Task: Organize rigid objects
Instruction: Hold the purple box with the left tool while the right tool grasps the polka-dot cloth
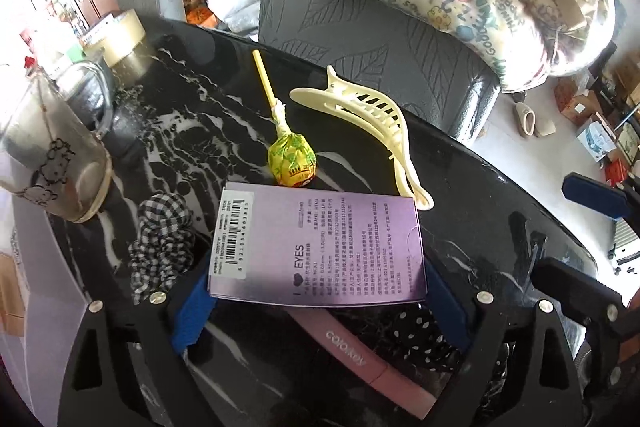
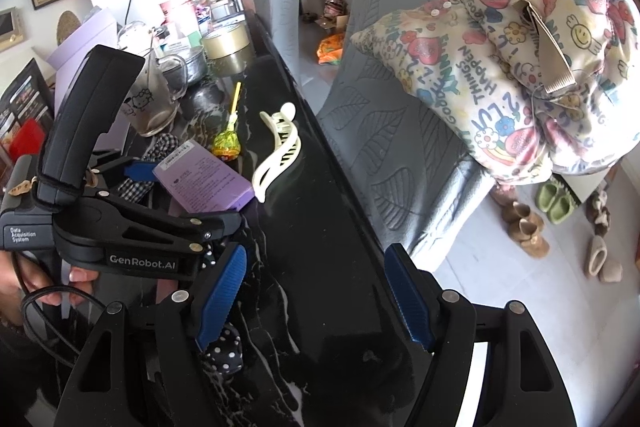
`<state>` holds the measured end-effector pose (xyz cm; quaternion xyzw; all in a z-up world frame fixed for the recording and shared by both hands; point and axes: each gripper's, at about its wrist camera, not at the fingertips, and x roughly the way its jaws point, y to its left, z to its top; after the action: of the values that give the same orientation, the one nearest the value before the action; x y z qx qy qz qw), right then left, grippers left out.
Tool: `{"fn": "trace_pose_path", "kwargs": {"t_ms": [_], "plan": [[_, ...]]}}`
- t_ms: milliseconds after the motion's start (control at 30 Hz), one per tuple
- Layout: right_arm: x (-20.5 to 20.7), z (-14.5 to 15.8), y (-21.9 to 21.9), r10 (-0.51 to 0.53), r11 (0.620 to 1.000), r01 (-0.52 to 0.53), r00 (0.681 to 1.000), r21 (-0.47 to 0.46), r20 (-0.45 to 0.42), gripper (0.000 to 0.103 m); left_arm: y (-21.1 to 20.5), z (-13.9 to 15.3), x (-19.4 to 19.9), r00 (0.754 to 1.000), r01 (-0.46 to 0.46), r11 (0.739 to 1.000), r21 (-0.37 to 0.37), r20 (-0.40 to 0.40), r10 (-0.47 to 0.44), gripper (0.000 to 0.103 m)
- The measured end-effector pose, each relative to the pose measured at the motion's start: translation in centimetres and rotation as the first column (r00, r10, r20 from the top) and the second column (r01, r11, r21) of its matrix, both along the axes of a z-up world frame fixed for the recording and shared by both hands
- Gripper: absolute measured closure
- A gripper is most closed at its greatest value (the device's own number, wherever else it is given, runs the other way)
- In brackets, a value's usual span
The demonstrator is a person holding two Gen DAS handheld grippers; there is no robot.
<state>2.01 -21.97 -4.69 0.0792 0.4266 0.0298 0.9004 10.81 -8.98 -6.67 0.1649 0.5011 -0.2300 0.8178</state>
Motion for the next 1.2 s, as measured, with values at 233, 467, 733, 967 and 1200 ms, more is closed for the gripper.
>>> {"fn": "trace_pose_path", "kwargs": {"t_ms": [233,467,733,967,1200], "plan": [[-0.2,-0.1,0.1,0.019,0.999,-0.019,1.0,0.027,0.004,0.03,2.3,2.6,-1.3,0.999,-0.02,0.999,-0.046,0.039,0.021,0.01],[-0.6,-0.1,1.7,0.089,0.995,-0.089,0.996,0.045,0.014,0.03,5.4,4.0,-2.3,0.996,-0.069,0.994,-0.083,0.059,0.074,0.01],[-1.0,-0.4,4.5,0.184,0.98,-0.184,0.983,0.073,0.016,0.036,8.7,5.3,-4.5,0.988,-0.13,0.988,-0.082,0.077,0.136,0.01],[-1.4,-1.0,6.2,0.24,0.97,-0.24,0.971,0.035,0.005,0.045,10.4,5.8,-6.2,0.976,-0.169,0.982,-0.084,0.123,0.178,0.01],[-1.3,-2.1,6.8,0.235,0.972,-0.236,0.971,-0.016,-0.032,0.064,12.0,5.3,-7.0,0.969,-0.214,0.971,-0.108,0.1,0.225,0.01]]}}
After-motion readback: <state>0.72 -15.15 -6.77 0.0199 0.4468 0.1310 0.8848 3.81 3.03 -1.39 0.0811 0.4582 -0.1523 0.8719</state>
